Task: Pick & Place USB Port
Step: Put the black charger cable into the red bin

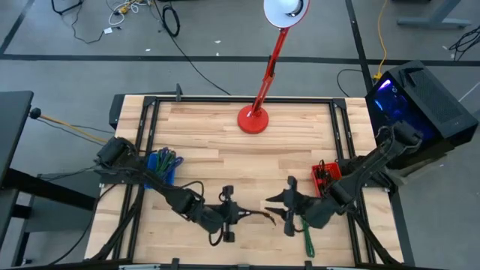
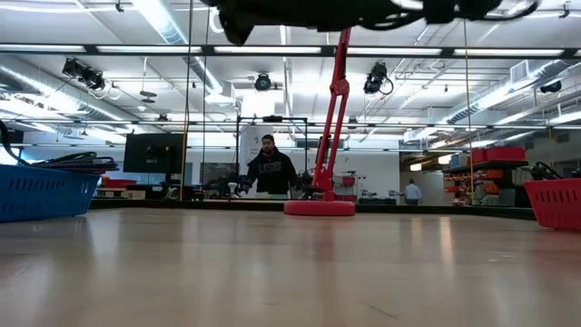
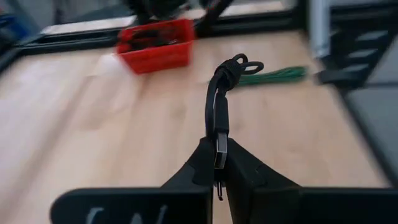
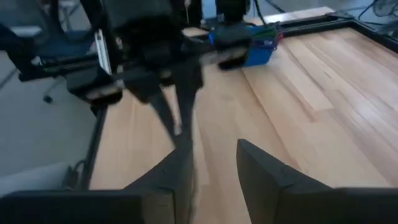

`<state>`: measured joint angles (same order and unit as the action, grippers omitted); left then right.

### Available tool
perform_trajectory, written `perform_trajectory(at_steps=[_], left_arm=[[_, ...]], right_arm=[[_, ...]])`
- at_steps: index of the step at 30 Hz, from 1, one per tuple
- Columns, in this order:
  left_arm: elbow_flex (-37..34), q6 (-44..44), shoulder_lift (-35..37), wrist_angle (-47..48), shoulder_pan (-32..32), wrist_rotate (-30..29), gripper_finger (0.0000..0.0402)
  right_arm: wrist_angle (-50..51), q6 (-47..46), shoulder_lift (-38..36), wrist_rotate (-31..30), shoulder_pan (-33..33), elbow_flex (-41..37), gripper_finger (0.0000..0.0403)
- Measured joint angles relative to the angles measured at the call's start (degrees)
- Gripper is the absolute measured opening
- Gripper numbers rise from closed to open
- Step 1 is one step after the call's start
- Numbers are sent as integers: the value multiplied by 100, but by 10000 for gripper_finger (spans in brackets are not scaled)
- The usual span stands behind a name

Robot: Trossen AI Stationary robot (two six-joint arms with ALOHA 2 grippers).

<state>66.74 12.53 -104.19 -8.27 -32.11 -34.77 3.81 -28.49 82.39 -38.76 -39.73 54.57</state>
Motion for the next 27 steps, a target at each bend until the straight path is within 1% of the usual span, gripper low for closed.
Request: perform_trajectory(at_steps=[4,8,14,20,23,27], left_arm=[[650,-14,1,1373,139,-408,16],[1156,-32,1,2297,210,-739,16],[1453,-141,1,2359,187,-788,16],[1464,-67,1,2505,104,-808,16],[1463,73,1,2669,65,-803,16],[1464,85,1,2662,-2,-804,16]], right_arm=[[106,-15,62,370,157,1,123],[86,-2,84,374,163,0,123],[116,11,109,373,167,0,123],[134,54,109,175,181,0,123],[136,98,109,174,195,0,123],[134,100,109,185,217,0,123]])
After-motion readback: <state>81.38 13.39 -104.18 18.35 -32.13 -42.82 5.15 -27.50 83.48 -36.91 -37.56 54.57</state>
